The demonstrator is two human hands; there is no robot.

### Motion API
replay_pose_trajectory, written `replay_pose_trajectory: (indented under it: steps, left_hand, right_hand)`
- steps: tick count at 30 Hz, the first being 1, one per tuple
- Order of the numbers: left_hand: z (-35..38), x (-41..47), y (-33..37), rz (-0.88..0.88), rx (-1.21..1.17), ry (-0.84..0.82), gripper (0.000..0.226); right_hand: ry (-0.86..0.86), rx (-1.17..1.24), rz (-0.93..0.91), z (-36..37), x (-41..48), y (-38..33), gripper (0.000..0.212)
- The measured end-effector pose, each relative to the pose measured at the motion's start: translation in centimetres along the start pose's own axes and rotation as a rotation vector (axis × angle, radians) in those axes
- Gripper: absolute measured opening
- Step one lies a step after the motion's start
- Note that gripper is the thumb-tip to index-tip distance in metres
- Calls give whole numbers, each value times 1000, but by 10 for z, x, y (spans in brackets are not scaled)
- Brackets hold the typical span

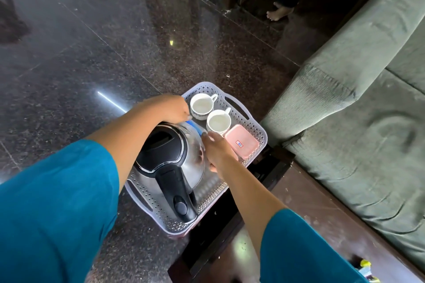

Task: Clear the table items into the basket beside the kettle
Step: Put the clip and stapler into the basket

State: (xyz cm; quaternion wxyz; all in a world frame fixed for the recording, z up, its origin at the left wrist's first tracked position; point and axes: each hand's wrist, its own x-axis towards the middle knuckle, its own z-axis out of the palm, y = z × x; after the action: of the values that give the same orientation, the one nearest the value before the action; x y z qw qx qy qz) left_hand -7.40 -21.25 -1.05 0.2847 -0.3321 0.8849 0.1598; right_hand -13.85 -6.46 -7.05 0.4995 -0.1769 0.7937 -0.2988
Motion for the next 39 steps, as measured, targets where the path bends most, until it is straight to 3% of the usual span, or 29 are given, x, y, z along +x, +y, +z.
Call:
replay_pose_trajectory:
  steps: [3,6,9,12,17,20,26,31,35,39]
  left_hand:
    - [-2,-7,10,65,9,-5,29]
    - [-5,-15,25,100,26,28,24]
    - [-6,-25,49,154,62,70,32]
    - [4,-41,86,217,42,89,39]
    - [44,-78,158,401,-77,113,31]
    - [80,-101,192,482,-131,92,43]
    - [158,-146,245,477,-158,-134,64]
    - [234,-170,283,422,-235,-263,60]
    - [293,-178,296,334,-354,-244,54]
    - [342,-178,293,252,-433,-103,51]
  right_hand:
    - [83,-42,-5,-2,-8,7,51]
    - [166,113,-31,-10,-23,18,57]
    - [204,215,-4,-21,-40,31,69]
    - [257,217,-34,-36,-63,45,58]
    - [322,7,-142,-69,-108,85,44]
    - [354,-160,-182,-91,-143,128,46]
    - [303,-365,-91,-118,-211,233,60]
    - [303,-408,19,-128,-252,319,60]
    - [230,-469,83,-120,-260,376,63]
    - [216,-554,78,-104,-253,420,63]
